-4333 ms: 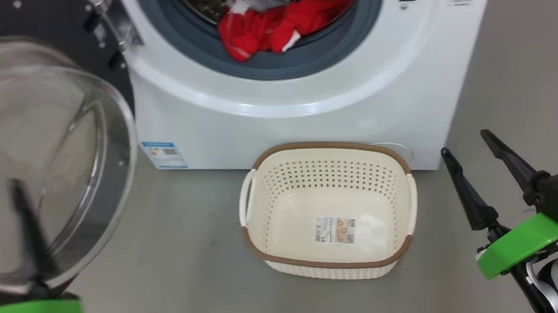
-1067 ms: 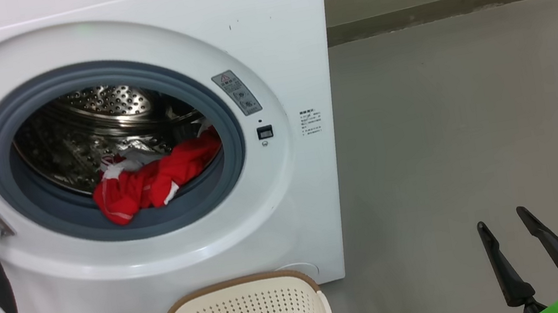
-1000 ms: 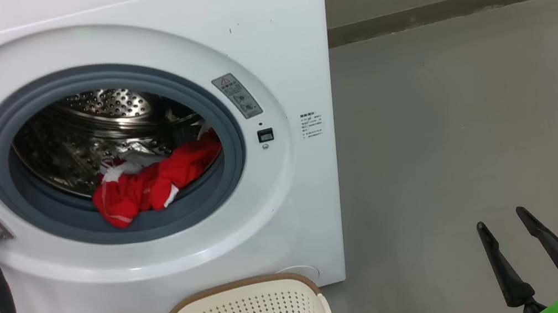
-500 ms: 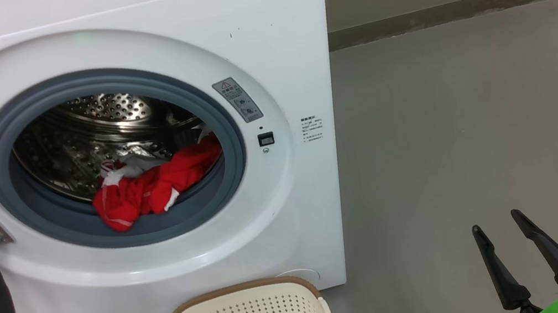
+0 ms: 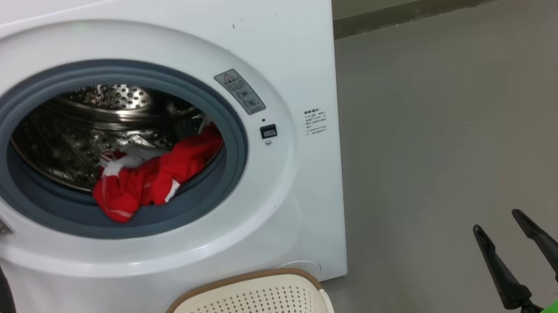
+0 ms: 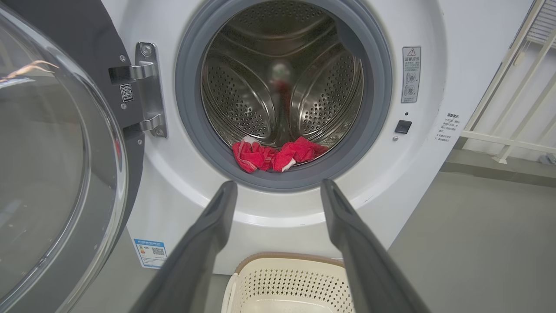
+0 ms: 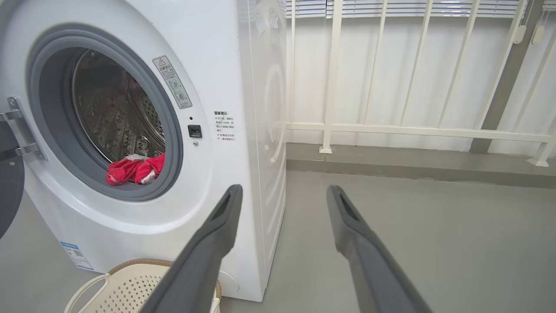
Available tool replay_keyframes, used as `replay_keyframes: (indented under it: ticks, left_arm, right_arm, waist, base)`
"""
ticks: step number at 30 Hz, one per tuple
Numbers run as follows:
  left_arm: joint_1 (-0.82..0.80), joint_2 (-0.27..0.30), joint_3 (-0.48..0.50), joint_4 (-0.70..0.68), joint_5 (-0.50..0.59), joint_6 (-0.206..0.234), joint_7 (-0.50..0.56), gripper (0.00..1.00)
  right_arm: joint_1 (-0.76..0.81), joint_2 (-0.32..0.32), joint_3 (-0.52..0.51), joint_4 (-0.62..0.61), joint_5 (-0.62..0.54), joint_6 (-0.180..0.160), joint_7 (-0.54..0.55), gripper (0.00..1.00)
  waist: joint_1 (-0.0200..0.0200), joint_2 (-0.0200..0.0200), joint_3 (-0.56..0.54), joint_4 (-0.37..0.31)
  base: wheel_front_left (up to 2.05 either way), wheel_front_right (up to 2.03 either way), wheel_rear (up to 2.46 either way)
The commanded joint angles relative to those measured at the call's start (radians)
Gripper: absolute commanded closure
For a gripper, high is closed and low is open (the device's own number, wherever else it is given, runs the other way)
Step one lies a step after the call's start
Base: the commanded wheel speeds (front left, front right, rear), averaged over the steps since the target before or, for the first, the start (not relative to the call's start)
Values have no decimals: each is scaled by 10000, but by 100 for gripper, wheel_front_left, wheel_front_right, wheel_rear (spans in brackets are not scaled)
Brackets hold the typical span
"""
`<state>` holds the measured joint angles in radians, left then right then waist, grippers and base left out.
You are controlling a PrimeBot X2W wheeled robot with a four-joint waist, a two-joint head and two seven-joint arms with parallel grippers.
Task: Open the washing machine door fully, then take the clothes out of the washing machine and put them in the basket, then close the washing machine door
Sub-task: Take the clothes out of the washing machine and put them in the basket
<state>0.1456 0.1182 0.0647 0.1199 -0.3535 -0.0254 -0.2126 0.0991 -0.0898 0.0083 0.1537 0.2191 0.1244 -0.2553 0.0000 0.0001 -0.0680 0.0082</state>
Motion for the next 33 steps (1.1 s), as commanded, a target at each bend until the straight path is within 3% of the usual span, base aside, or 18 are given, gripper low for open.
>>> replay_keyframes:
  ticks: [1,18,33]
  left_arm:
    - [-559,92,302,-311,-154,82,-10,0]
    - [-3221,136,68,656,-336,303,298,0]
    - [-7294,485,-311,3953,-170,86,-70,0]
  right_arm:
    - [-430,-180,136,-265,-27,63,-65,0]
    - [-1501,-239,265,-202,-100,63,-65,0]
    - [-2664,-342,309,-418,-222,63,-65,0]
  waist:
    - [0,-1,139,68]
    - [0,-1,1658,261]
    - [0,-1,3728,6]
  base:
    - [0,0,0]
    - [0,0,0]
    - [0,0,0]
